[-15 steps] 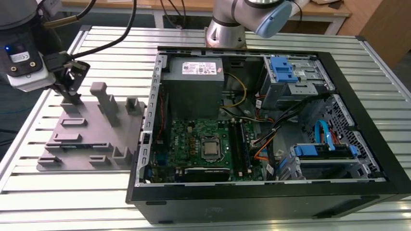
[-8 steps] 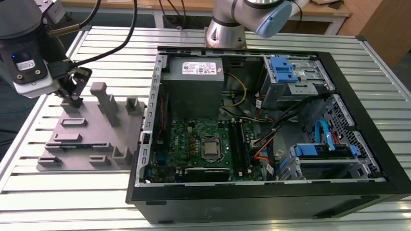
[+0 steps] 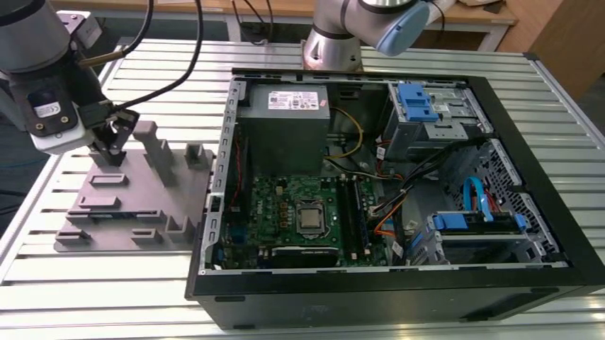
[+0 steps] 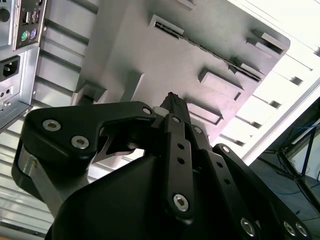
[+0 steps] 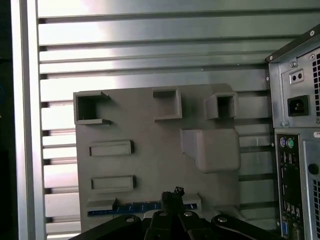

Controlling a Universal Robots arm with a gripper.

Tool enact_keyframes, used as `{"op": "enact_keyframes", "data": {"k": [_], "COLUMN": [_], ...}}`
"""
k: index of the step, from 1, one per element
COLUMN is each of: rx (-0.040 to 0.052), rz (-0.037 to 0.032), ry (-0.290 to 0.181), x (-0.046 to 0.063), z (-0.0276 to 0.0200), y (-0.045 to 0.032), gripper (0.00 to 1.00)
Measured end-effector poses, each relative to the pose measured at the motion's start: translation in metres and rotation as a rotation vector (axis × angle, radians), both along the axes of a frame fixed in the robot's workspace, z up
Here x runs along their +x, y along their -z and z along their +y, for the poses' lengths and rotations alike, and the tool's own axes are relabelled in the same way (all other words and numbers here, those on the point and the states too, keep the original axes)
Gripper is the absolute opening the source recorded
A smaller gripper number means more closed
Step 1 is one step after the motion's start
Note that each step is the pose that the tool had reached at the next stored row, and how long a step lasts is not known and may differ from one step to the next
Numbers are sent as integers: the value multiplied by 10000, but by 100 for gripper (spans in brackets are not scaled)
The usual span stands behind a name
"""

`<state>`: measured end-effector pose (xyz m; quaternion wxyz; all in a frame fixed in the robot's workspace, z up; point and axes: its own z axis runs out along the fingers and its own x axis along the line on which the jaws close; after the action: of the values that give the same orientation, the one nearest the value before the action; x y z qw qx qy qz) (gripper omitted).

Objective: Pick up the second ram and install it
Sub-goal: 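Reach for the second ram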

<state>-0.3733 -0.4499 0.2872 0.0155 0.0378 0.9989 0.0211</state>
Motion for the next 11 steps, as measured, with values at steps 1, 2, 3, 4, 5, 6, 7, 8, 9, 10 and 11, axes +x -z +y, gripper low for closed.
{"op": "enact_keyframes", "data": {"k": [1, 2, 3, 4, 5, 6, 7, 8, 9, 10, 11], "rx": [0, 0, 0, 0, 0, 0, 0, 0, 0, 0, 0], "rz": [0, 0, 0, 0, 0, -1, -1, 0, 0, -1, 0], "ry": [0, 0, 0, 0, 1, 0, 0, 0, 0, 0, 0], "x": [-1, -2, -3, -4, -6, -7, -9, -10, -11, -12, -15], "z": [0, 0, 0, 0, 0, 0, 0, 0, 0, 0, 0], "y": [20, 38, 56, 74, 92, 110, 128, 147, 165, 184, 202], "gripper": [7, 7, 7, 7, 7, 7, 7, 7, 7, 7, 7]}}
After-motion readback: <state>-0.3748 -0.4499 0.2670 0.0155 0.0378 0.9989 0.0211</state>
